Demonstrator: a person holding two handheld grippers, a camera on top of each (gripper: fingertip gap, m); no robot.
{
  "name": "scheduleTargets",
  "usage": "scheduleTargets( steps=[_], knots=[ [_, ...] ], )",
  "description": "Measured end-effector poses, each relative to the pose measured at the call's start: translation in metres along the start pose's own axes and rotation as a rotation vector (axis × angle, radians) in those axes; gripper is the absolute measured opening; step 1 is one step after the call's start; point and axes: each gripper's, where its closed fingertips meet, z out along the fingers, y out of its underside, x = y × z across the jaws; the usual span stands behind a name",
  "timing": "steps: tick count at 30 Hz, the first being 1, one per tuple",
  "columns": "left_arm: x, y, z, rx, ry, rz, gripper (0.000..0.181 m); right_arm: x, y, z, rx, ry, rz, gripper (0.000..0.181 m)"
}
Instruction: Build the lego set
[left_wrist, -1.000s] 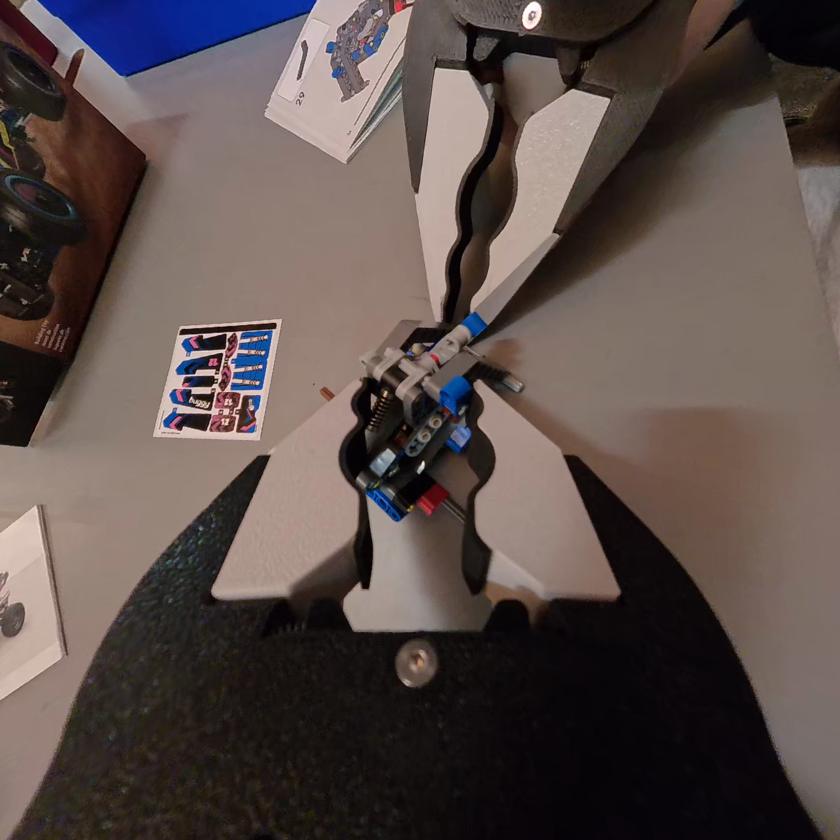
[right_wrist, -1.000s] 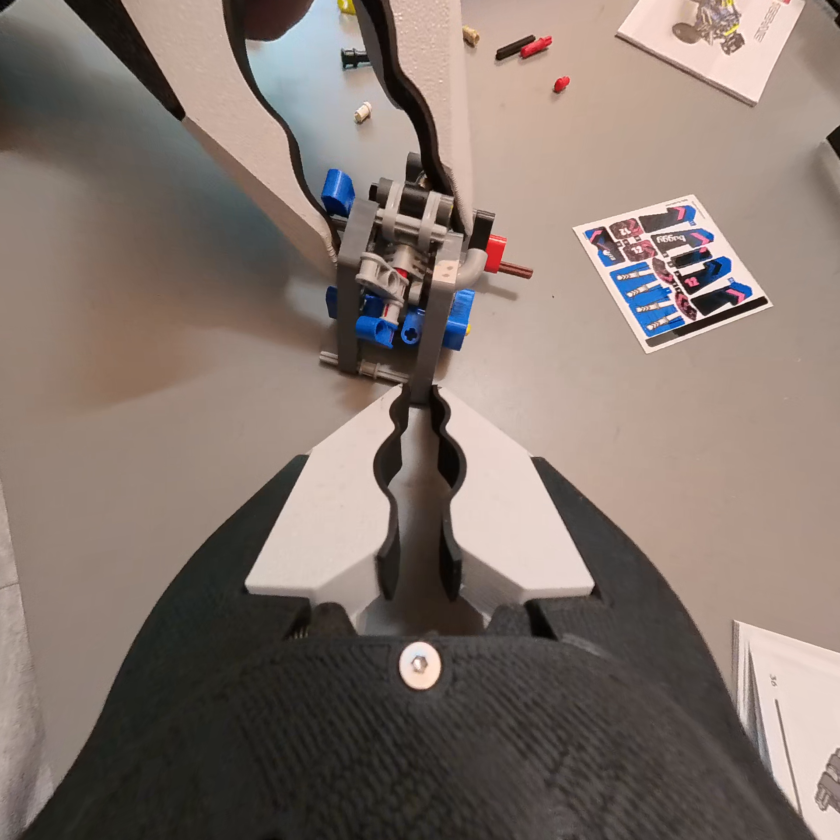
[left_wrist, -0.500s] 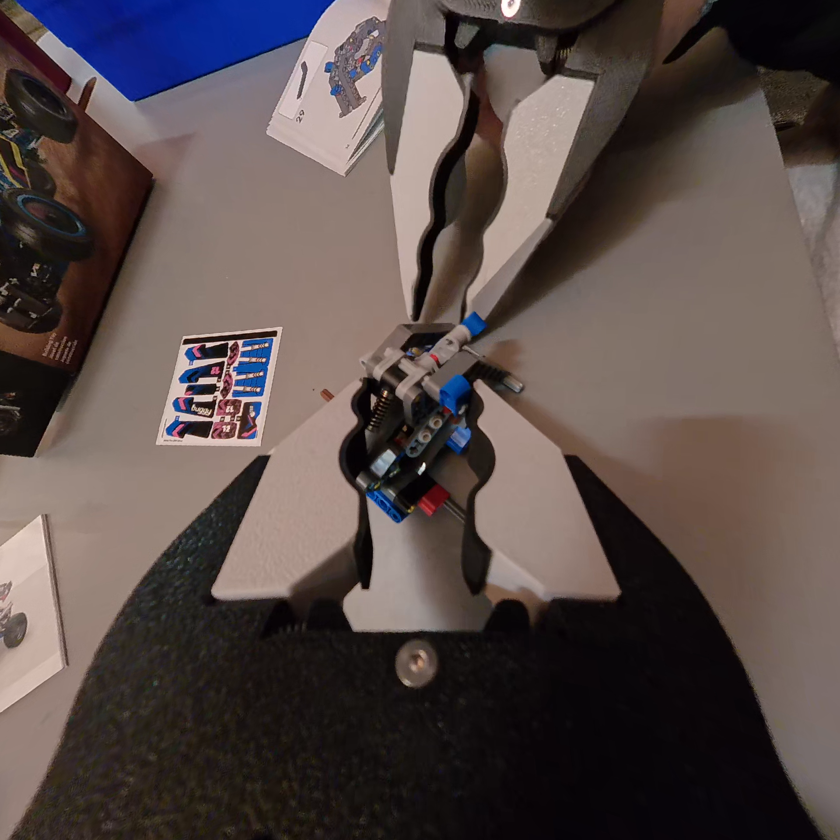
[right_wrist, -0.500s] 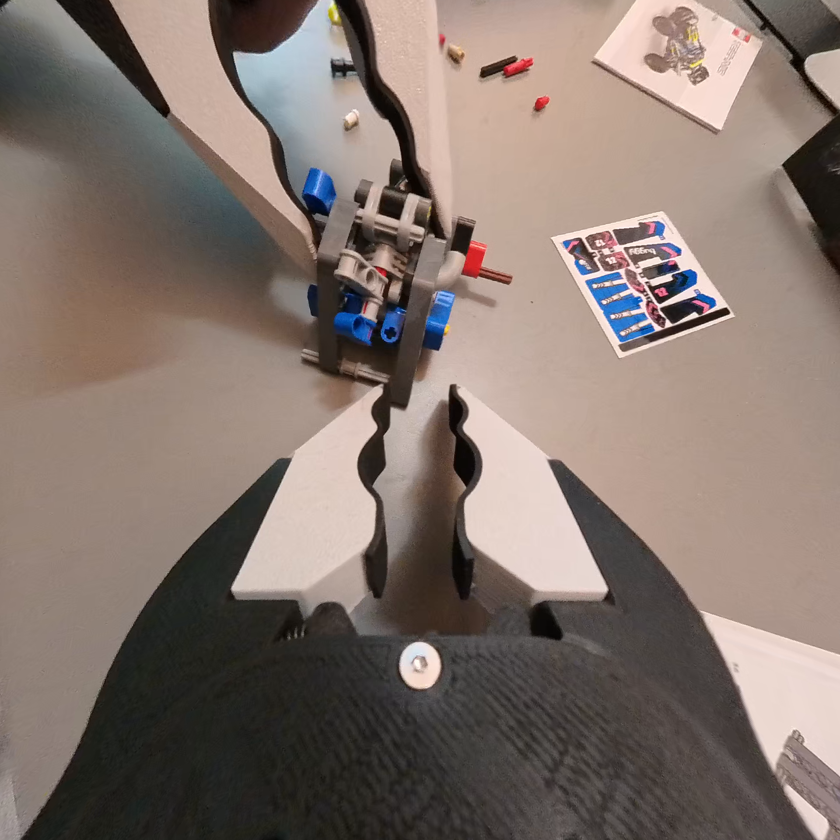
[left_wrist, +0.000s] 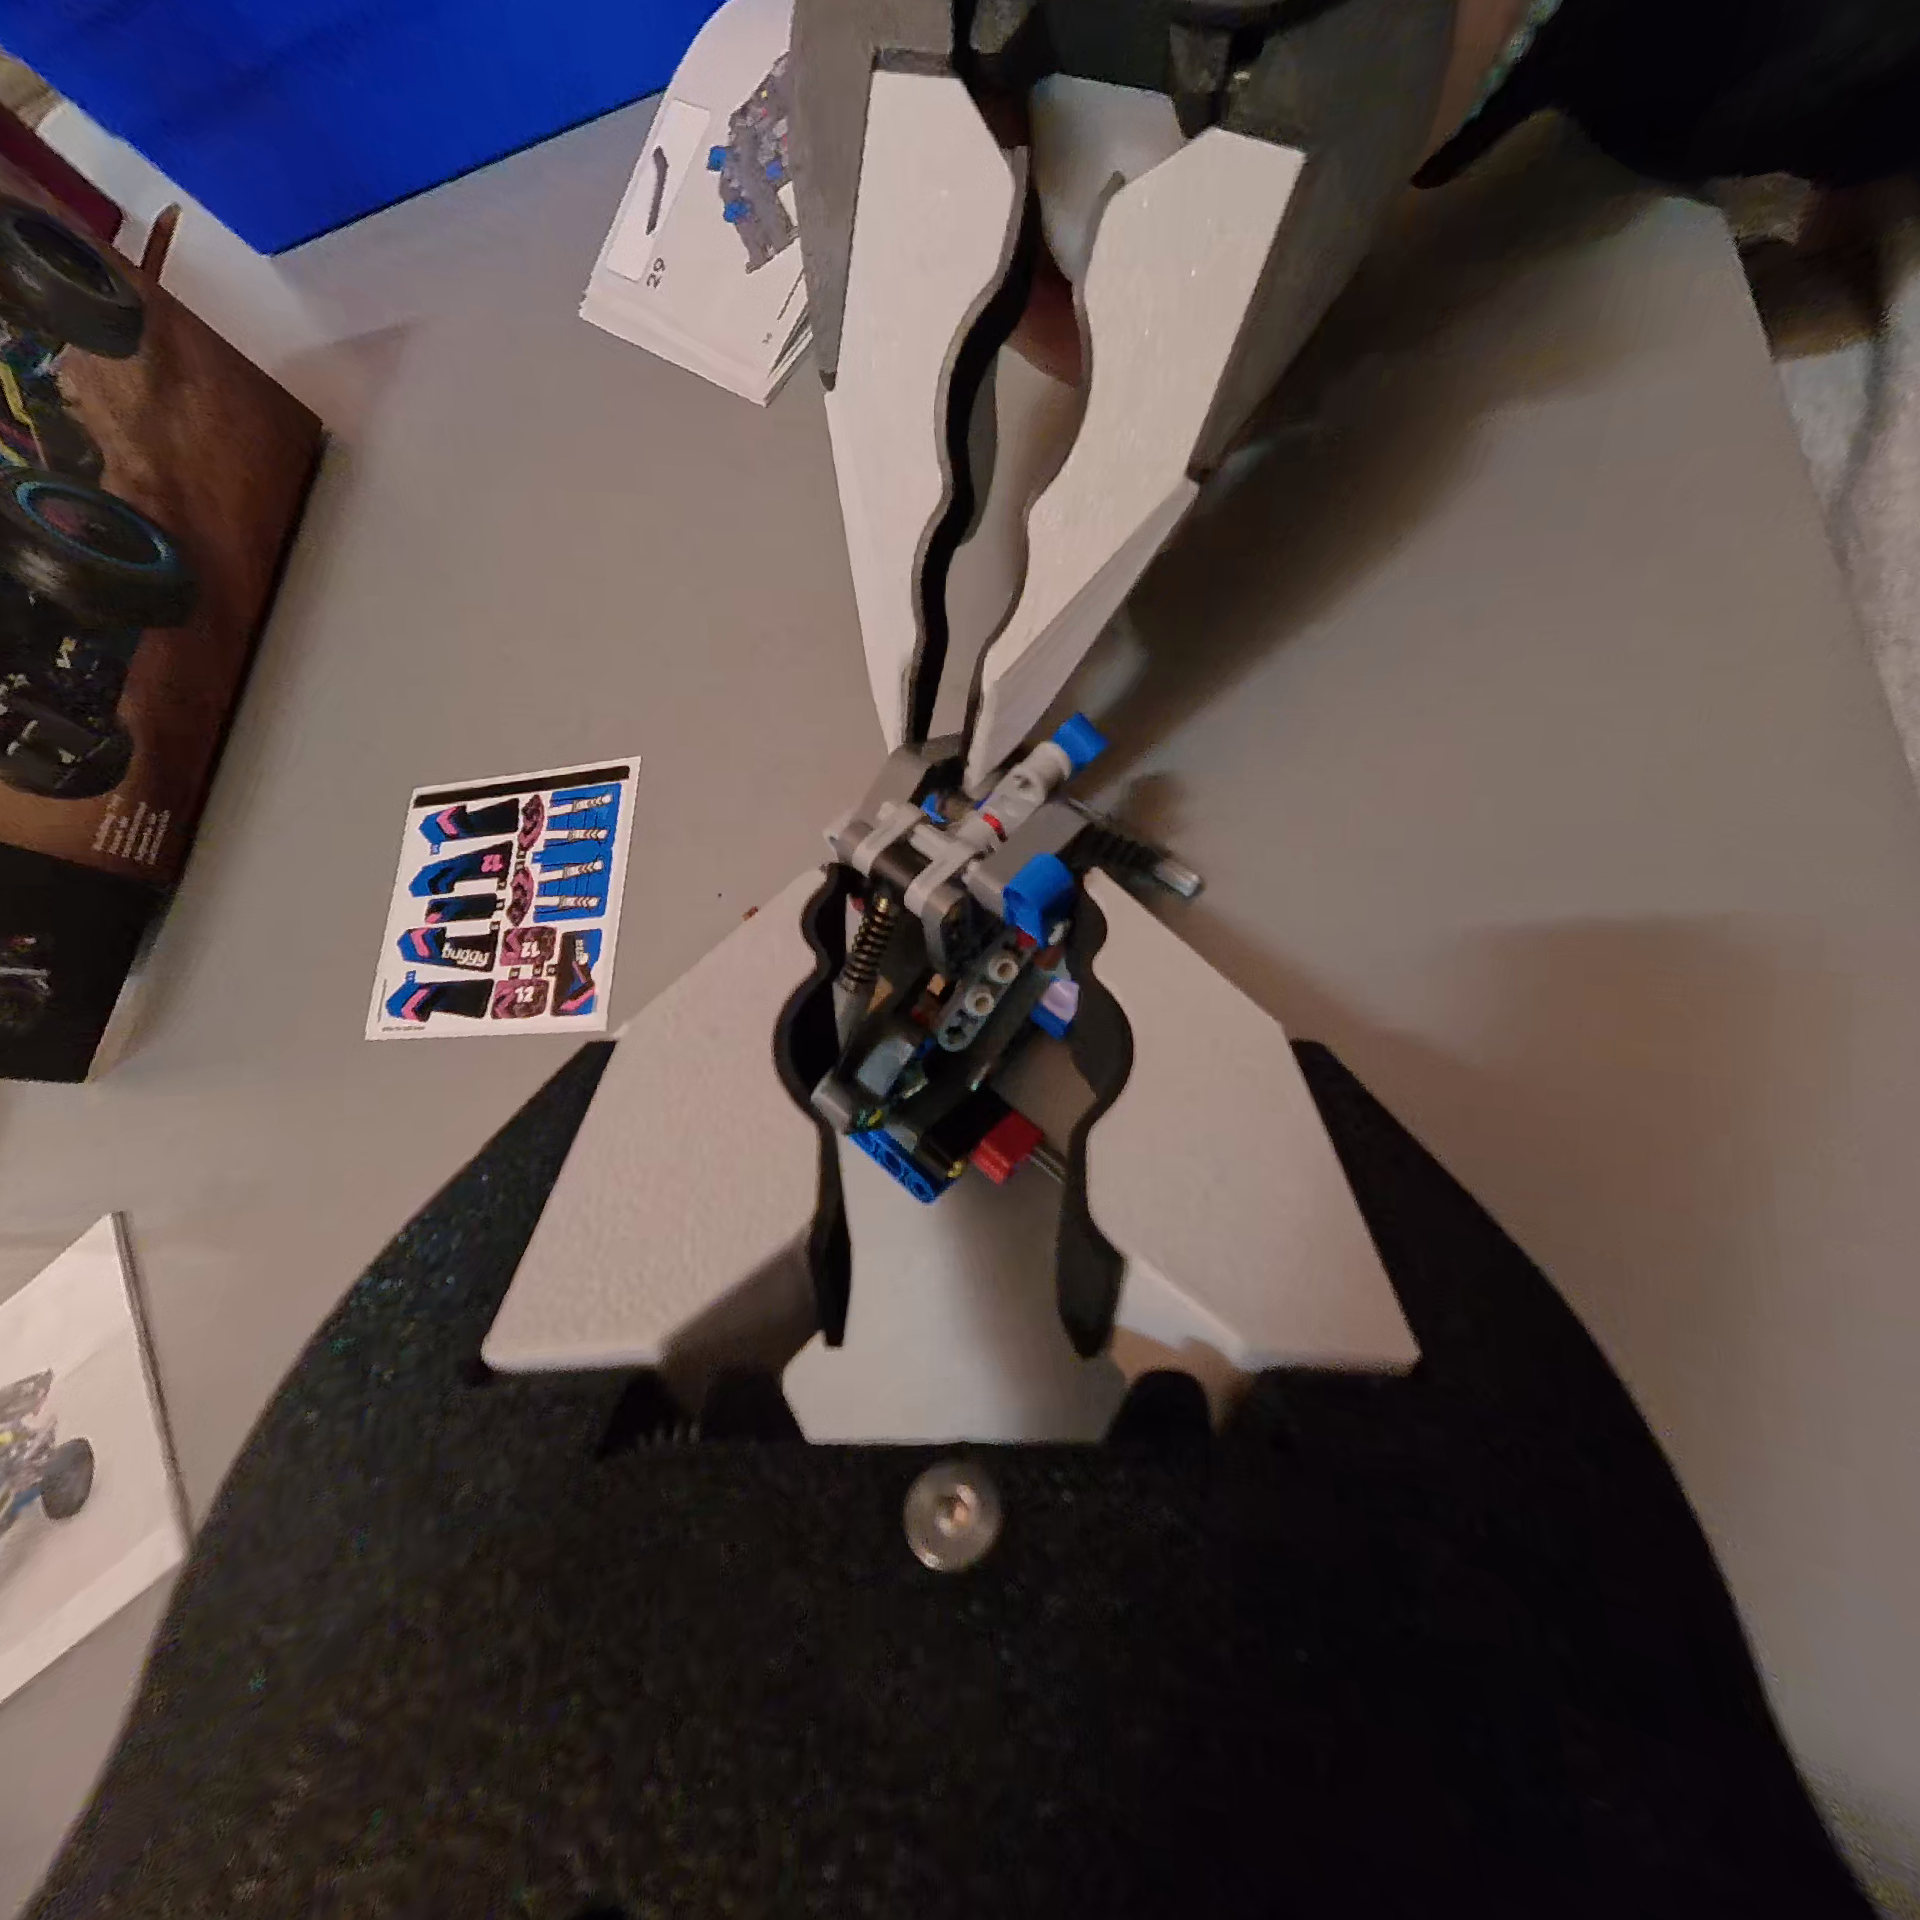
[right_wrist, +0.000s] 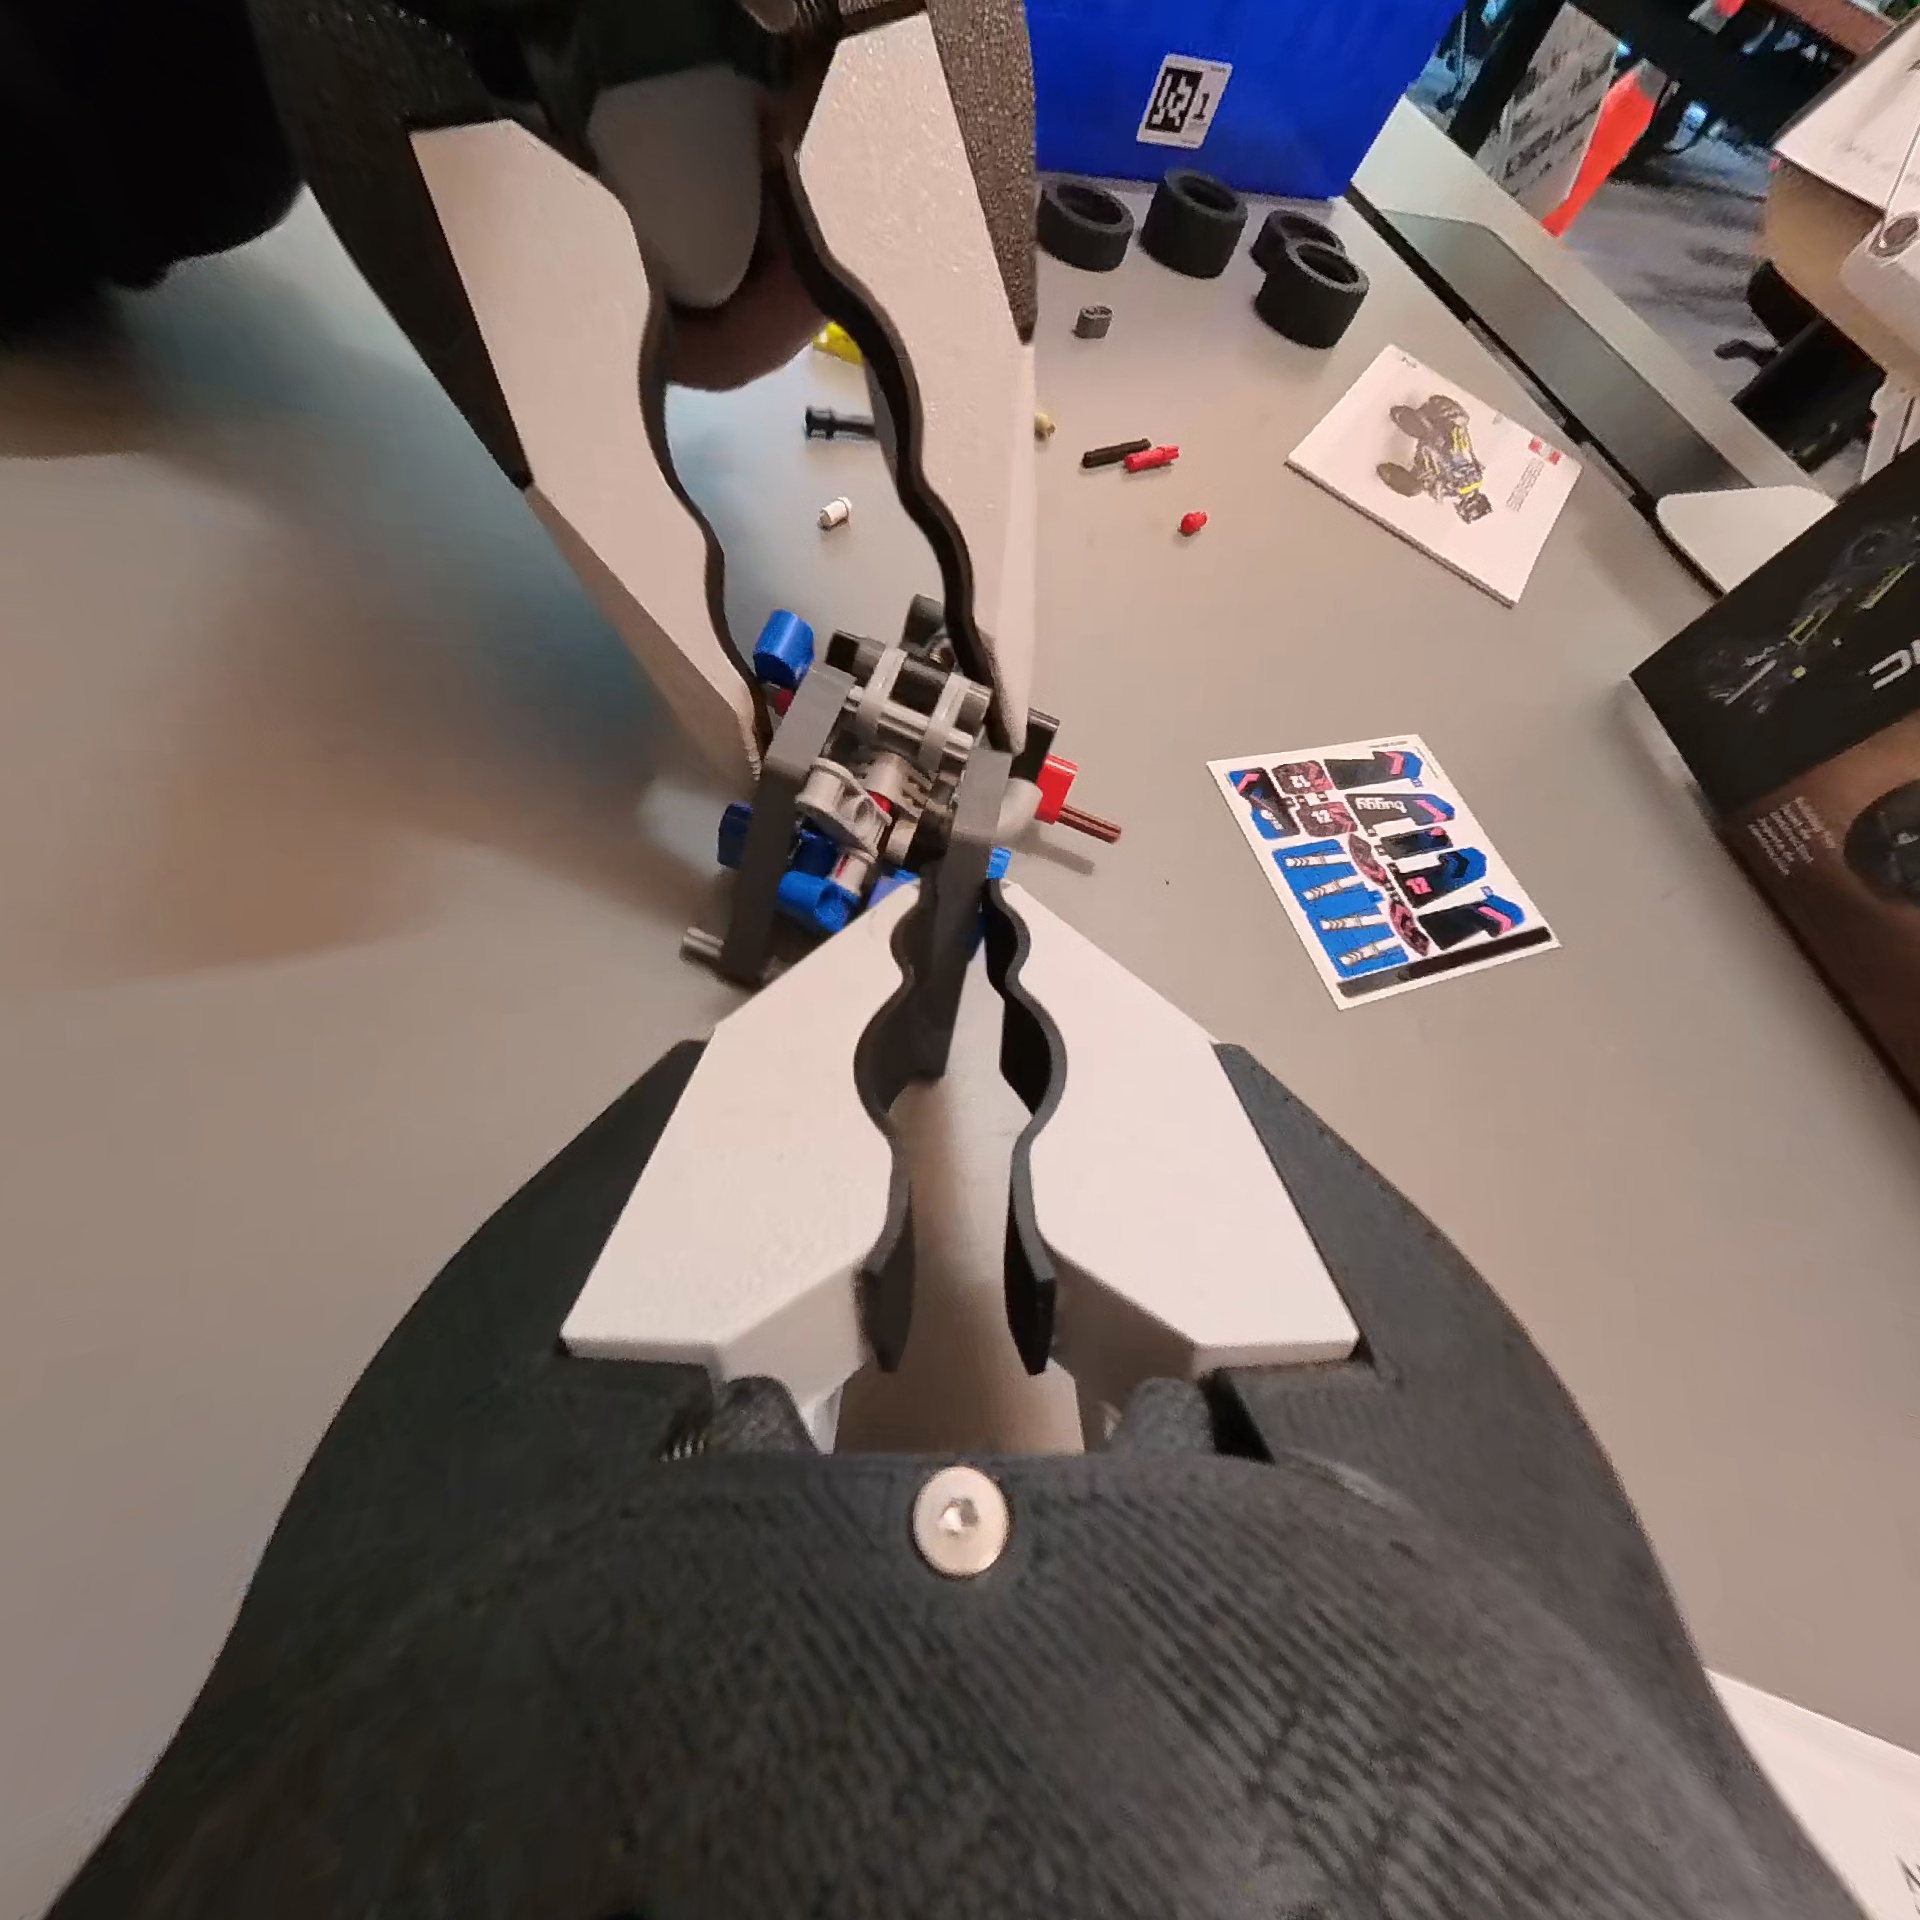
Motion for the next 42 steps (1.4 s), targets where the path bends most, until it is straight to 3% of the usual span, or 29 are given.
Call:
scheduleTargets(
  steps=[6,18,21,42],
  knots=[
    [0.006,0.007,-0.014,-0.024,0.121,0.065,0.065,0.002,0.001,0.0,0.002,0.015,-0.031,0.006],
    [-0.002,-0.002,-0.016,0.027,0.307,0.19,0.05,-0.001,-0.008,-0.016,0.023,0.017,0.007,0.006],
    [0.0,-0.005,-0.013,0.044,0.351,0.199,0.039,-0.001,-0.007,-0.014,0.017,0.015,0.032,0.006],
    [0.001,-0.005,-0.01,0.125,0.259,0.16,0.038,0.002,-0.013,-0.015,0.105,-0.001,0.282,0.006]
  ],
)
